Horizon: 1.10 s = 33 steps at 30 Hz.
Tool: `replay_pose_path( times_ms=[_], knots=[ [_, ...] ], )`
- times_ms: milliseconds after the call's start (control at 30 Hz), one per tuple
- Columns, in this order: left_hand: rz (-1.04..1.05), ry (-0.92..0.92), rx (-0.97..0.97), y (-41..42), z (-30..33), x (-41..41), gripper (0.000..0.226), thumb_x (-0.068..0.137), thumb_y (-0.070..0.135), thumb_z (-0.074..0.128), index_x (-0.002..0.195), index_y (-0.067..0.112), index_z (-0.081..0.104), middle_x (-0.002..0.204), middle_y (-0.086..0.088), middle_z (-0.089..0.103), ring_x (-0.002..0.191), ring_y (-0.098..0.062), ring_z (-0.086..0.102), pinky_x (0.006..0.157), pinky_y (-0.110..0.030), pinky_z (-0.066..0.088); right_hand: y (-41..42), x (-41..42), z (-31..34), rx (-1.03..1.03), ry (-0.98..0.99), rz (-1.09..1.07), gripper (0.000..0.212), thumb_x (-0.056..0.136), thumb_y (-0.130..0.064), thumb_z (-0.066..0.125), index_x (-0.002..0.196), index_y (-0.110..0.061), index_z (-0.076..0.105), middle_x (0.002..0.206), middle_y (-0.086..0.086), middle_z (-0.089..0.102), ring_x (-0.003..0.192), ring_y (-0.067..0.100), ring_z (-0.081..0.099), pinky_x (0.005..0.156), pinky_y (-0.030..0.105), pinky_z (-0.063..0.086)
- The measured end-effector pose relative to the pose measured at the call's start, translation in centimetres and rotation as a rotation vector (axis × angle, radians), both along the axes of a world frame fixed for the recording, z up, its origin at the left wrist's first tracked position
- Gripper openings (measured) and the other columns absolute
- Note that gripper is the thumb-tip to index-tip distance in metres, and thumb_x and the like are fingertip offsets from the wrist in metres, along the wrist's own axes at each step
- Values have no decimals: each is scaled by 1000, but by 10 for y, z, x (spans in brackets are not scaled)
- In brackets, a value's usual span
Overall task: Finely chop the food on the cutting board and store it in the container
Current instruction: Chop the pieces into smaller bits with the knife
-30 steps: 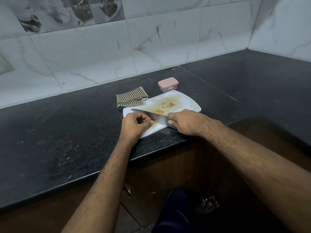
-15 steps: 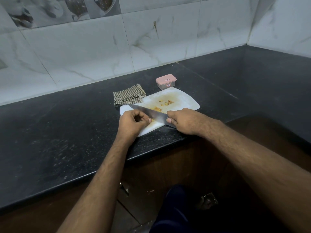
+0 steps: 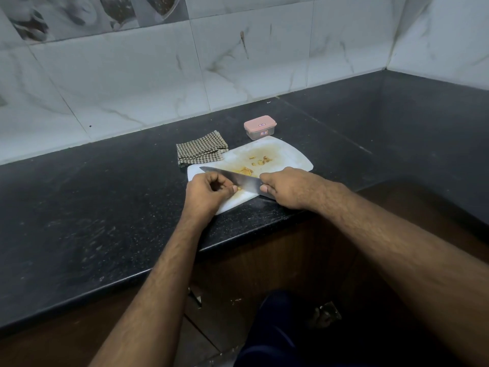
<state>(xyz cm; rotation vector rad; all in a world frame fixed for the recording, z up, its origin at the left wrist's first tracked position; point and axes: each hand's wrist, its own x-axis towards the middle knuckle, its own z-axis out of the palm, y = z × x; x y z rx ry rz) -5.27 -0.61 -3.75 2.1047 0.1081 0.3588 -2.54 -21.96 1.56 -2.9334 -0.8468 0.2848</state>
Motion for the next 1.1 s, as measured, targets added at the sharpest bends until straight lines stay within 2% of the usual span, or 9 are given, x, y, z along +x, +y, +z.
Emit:
replay_pose_path(
  times_ms=[133, 233, 433, 567, 700, 800, 933, 1100],
  knots=[
    [-5, 2, 2, 0, 0, 0, 12, 80, 17, 88, 77, 21, 77, 74, 12, 75, 70, 4, 65, 63, -9, 48, 1, 1, 0, -4, 13, 1, 17, 108, -39, 33, 102, -26, 41, 88, -1, 49, 87, 20, 50, 73, 33, 38],
    [1, -7, 8, 1, -1, 0, 12, 79, 18, 88, 77, 21, 77, 74, 12, 75, 70, 3, 65, 63, -10, 48, 2, 2, 1, -7, 26, 0, 17, 108, -38, 33, 102, -25, 41, 84, -3, 46, 87, 20, 49, 73, 33, 37],
    [-10, -20, 12, 2, -2, 1, 12, 79, 18, 89, 76, 21, 78, 75, 9, 75, 73, -1, 66, 68, -16, 50, 6, 2, 4, -40, 13, 8, 15, 108, -38, 33, 103, -27, 41, 84, -2, 45, 87, 20, 49, 74, 33, 38],
    [-11, -17, 9, 2, -1, 1, 12, 79, 17, 89, 77, 21, 78, 77, 9, 75, 74, -1, 66, 72, -20, 51, 9, 0, 7, -49, 26, 11, 24, 109, -37, 34, 118, -22, 50, 80, -5, 41, 86, 18, 48, 74, 32, 36],
    [-8, -11, 1, 2, -1, 0, 11, 79, 17, 88, 79, 20, 78, 79, 7, 76, 75, -2, 66, 72, -20, 52, 14, -4, 17, -104, 45, 27, 29, 109, -35, 36, 128, -19, 51, 95, 0, 50, 88, 17, 49, 77, 33, 37],
    [-17, -25, 20, 1, -1, -1, 11, 80, 18, 88, 80, 21, 77, 78, 6, 76, 72, -2, 64, 68, -17, 51, 14, -6, 19, -124, 40, 33, 29, 109, -35, 36, 129, -20, 50, 101, 4, 53, 89, 18, 50, 76, 33, 38],
    [-9, -26, 59, -1, 0, -1, 11, 81, 23, 87, 78, 22, 77, 76, 8, 75, 70, 2, 62, 65, -12, 49, 13, -9, 9, -96, -3, 18, 22, 108, -35, 36, 120, -22, 48, 90, 2, 51, 85, 19, 52, 72, 35, 40],
    [-11, -9, 39, -1, 0, 0, 12, 80, 21, 89, 77, 21, 77, 77, 7, 76, 71, -1, 64, 69, -16, 54, 14, -10, 5, -88, -23, 6, 20, 108, -34, 37, 120, -22, 47, 85, 0, 48, 82, 17, 53, 69, 35, 41]
  ],
)
